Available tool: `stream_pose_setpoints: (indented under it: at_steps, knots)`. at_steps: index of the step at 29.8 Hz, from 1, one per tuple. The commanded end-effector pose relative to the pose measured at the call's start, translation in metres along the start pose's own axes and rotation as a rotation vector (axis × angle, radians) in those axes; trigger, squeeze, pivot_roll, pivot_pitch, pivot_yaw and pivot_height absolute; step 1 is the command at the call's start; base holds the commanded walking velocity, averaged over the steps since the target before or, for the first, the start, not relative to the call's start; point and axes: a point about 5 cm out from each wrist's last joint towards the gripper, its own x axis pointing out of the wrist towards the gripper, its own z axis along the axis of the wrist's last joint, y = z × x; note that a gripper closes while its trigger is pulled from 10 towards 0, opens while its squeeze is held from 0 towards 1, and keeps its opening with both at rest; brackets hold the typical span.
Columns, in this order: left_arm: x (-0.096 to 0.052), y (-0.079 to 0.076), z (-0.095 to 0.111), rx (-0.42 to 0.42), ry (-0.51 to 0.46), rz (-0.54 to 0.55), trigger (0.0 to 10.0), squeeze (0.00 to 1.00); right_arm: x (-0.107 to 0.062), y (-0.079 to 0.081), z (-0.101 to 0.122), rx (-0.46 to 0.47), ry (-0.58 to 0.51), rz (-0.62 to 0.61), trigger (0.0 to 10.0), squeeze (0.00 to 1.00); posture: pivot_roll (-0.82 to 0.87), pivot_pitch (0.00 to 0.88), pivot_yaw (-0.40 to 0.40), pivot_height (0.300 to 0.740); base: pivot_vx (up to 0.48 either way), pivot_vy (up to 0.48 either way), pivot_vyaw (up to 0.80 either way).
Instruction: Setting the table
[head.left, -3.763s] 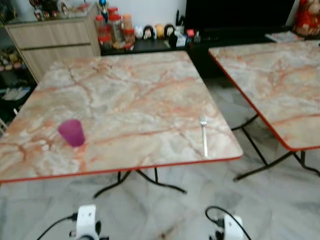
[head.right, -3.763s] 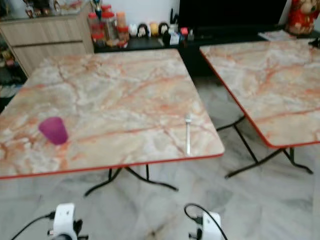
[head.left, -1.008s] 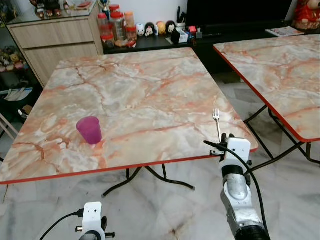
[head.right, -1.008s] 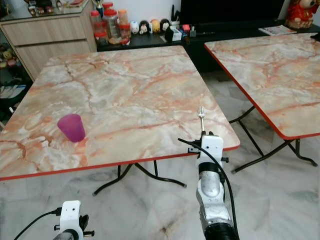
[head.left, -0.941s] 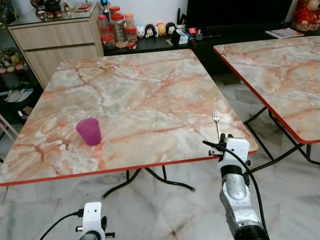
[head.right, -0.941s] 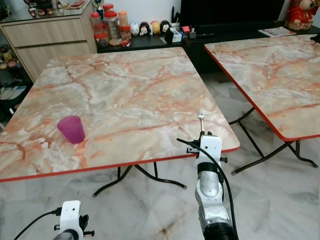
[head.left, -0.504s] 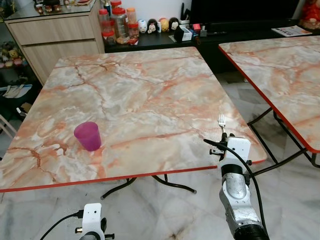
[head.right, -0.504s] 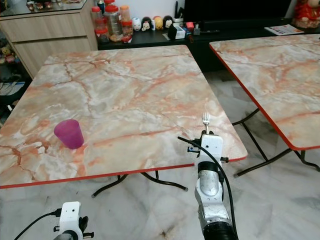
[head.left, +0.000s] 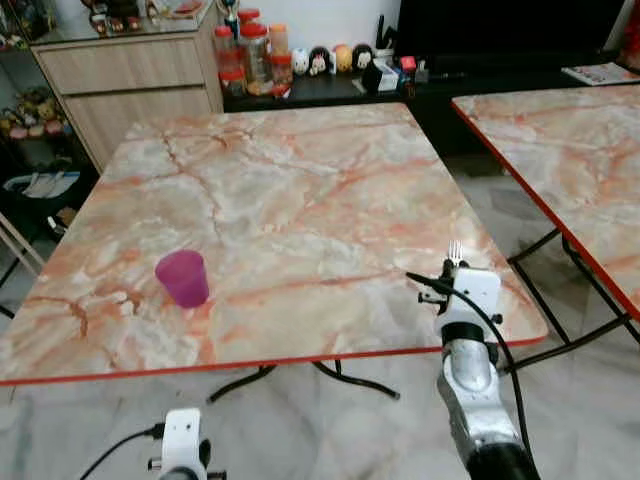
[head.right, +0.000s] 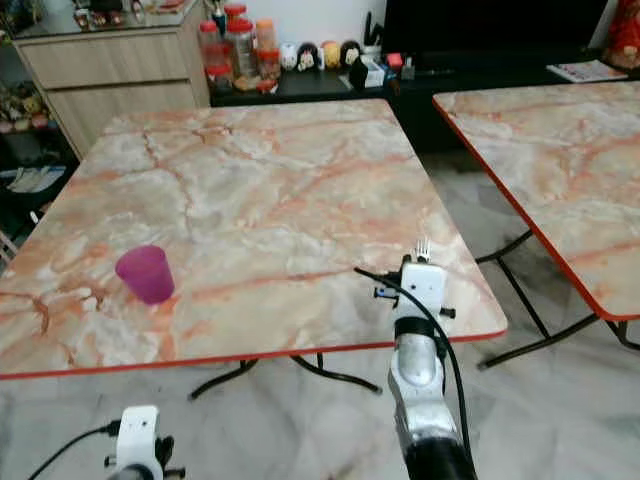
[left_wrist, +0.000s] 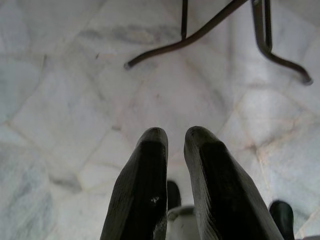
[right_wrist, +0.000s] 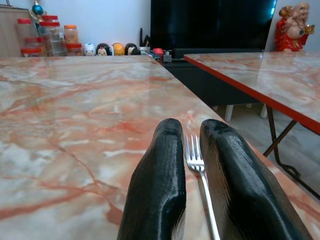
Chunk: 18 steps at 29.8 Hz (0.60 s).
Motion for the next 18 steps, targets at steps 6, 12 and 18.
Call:
stream_pose_setpoints:
  at_steps: [6,12,18]
  knots:
    - [-0.008,0.007,-0.027,0.052,0.144,0.006,10.0,0.0,0.004,-0.002,0.003,0.012,-0.007,-0.021,10.0,0.0,-0.04,0.0,0.026,0.74,0.291,0.0,0.0]
    - [-0.012,0.009,-0.036,0.046,0.168,0.008,10.0,0.0,0.005,-0.002,0.005,0.013,-0.015,-0.023,10.0,0.0,-0.04,0.0,0.025,0.74,0.278,0.0,0.0]
    - [-0.012,0.01,-0.037,0.045,0.176,0.013,10.0,0.0,0.003,-0.002,0.003,0.015,-0.01,-0.024,10.0,0.0,-0.04,0.0,0.027,0.74,0.276,0.0,0.0]
